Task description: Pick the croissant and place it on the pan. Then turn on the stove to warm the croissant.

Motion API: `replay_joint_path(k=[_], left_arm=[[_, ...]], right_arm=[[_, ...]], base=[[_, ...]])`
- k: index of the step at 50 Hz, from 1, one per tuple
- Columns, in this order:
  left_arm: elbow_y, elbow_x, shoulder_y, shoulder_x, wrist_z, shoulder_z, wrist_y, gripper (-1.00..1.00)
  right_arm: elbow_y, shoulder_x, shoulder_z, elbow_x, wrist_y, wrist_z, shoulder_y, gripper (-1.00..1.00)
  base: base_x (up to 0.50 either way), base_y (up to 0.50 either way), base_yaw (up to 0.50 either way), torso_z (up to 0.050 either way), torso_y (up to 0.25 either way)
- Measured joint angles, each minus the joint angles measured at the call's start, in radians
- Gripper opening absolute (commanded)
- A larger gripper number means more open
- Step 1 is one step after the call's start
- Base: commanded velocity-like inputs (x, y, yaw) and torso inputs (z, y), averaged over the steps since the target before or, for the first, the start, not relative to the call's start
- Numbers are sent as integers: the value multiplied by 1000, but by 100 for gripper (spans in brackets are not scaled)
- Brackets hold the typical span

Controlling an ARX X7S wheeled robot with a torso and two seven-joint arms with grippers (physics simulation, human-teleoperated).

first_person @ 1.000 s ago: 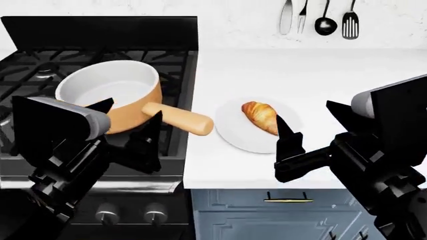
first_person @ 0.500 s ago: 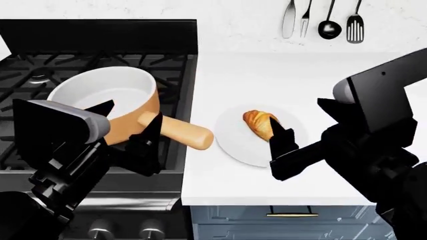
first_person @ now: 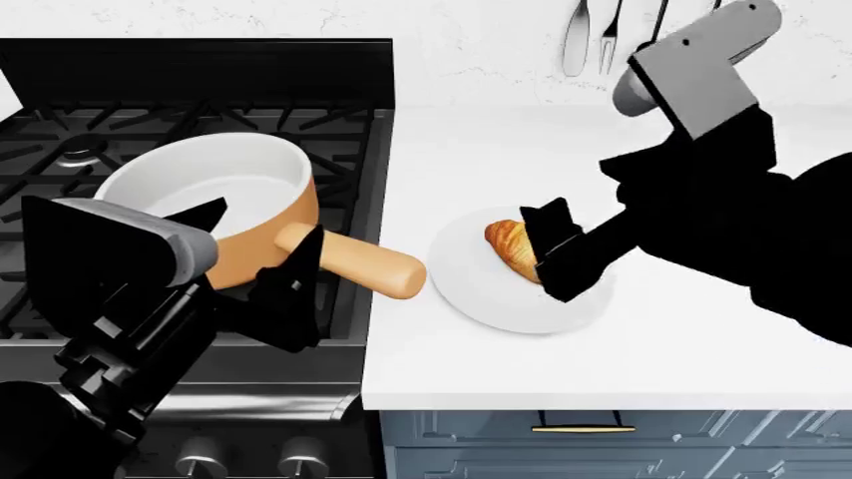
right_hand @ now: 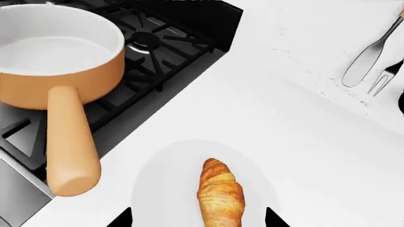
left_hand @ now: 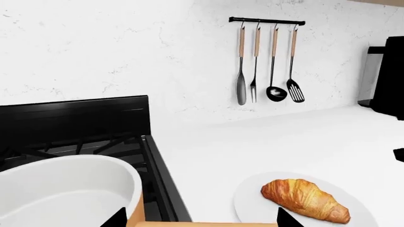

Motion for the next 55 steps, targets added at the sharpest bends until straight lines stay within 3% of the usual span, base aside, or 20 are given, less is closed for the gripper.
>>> replay_joint_path(k=[17,31,55], left_arm=[[-12,38,17,-21,16,16,42,100],[-38,62,13,-34,31,38,73,100],[-47,63,14,-50,26,59,99,100]], right_arm=[[214,-19,-337,-251,29,-423,285,100],[354,-68,-550,-510,-40,-766,401,100],[510,-137,-718,-735,-199,-1047,406,100]], base=[[0,0,0,0,0],[0,0,0,0,0],[0,0,0,0,0]])
